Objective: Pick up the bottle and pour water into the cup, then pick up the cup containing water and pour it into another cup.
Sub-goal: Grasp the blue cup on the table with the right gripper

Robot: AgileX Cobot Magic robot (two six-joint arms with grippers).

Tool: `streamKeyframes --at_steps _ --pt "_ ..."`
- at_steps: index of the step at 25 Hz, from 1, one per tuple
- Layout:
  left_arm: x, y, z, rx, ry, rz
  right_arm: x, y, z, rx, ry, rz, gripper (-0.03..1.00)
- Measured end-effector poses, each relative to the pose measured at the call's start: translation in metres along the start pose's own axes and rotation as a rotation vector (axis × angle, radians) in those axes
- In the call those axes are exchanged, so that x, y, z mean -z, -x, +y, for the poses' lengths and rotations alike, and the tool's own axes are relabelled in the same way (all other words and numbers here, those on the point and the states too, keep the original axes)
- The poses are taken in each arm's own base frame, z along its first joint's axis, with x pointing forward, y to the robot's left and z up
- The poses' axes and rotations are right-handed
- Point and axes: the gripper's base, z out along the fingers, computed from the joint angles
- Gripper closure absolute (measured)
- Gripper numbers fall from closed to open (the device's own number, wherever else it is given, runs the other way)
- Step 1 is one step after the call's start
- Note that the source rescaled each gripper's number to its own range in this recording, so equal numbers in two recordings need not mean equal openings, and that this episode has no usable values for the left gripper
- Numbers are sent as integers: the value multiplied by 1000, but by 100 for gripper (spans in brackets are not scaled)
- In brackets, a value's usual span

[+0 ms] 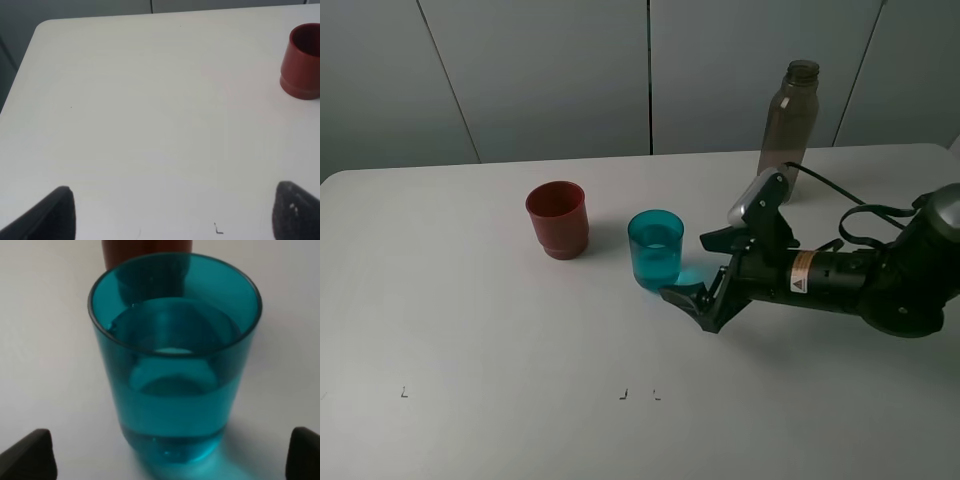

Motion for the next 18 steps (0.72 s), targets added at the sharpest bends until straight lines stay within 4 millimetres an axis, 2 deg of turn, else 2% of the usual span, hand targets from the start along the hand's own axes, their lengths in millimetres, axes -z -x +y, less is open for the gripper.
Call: streamKeyframes --at_steps 18 --pt "0 0 0 0 0 0 -4 5 0 -124 4 -52 -1"
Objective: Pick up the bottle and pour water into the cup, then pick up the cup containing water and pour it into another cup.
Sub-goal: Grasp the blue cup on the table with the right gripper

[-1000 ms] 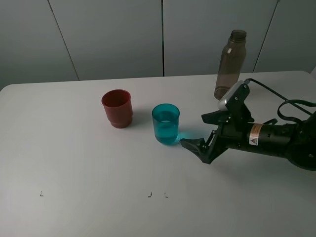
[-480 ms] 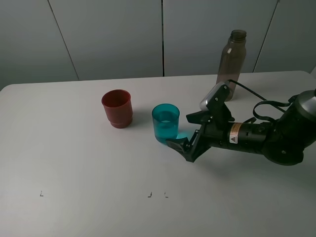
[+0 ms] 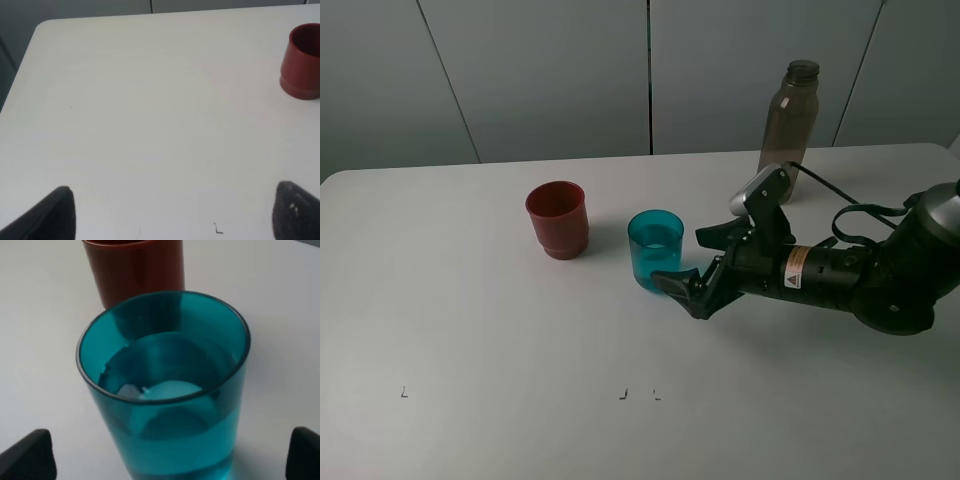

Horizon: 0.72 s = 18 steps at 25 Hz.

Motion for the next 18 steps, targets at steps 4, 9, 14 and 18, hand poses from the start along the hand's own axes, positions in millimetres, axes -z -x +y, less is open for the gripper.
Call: streamKeyframes --at_steps 4,9,14,18 --pt "0 0 0 0 0 0 0 0 0 -4 0 0 -1" --pt "0 0 0 0 0 0 0 1 0 -4 2 -8 -1" --pt "0 0 0 0 0 0 0 5 1 -37 12 -55 -1" --pt "0 0 0 0 0 0 3 13 4 -16 37 -74 -1"
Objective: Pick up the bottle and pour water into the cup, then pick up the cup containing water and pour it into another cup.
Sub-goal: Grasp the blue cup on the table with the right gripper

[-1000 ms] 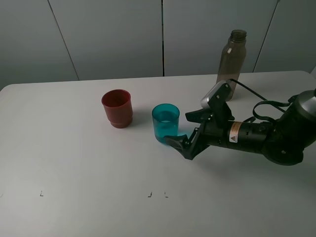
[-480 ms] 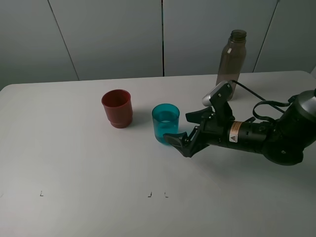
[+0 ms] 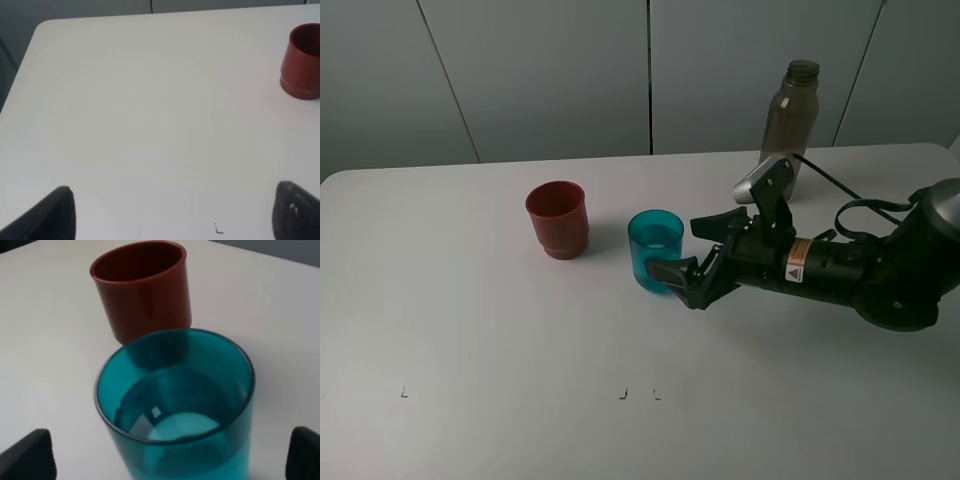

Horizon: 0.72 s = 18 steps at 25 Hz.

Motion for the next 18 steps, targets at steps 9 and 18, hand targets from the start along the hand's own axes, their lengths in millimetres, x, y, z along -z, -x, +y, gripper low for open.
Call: streamKeyframes --at_steps 9,18 --pt "0 0 0 0 0 0 1 1 0 100 -4 25 -1" --pt "0 0 0 0 0 0 1 -1 0 103 -9 40 -1"
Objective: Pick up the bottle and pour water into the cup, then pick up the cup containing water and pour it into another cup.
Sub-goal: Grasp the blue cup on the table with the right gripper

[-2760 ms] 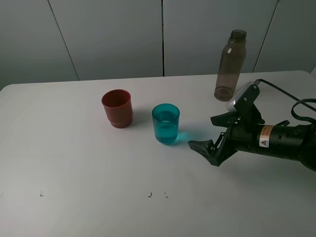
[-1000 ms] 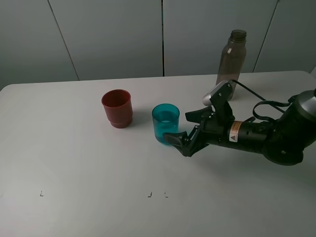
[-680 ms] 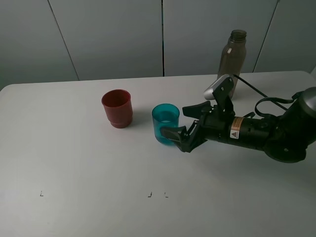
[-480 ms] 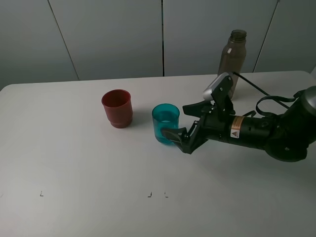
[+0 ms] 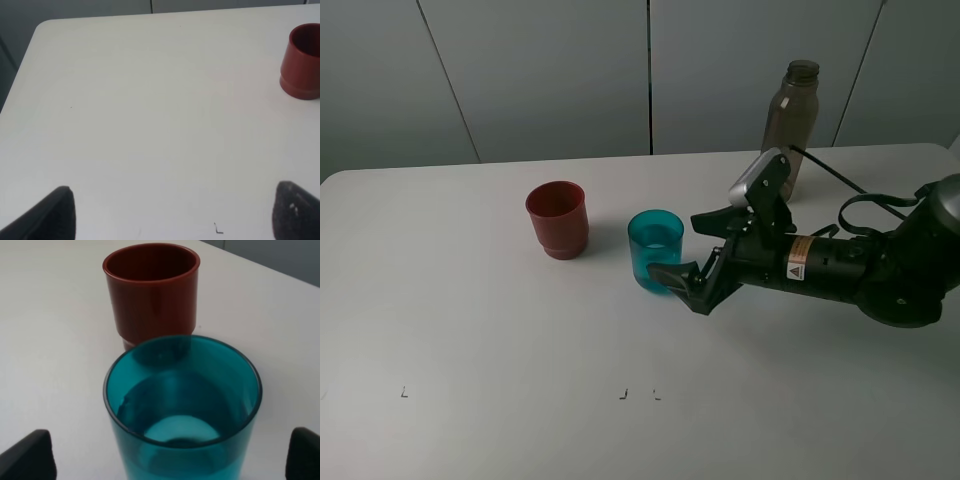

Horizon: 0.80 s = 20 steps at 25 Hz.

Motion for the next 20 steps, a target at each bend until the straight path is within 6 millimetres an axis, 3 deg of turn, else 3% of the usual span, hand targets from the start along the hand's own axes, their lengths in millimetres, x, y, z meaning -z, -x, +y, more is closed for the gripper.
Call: streamKeyframes --at_steps 9,20 --pt "0 0 0 0 0 0 -10 4 -9 -45 -22 49 -1" --pt "0 0 0 -7 0 0 -25 -2 -3 -38 16 104 -1"
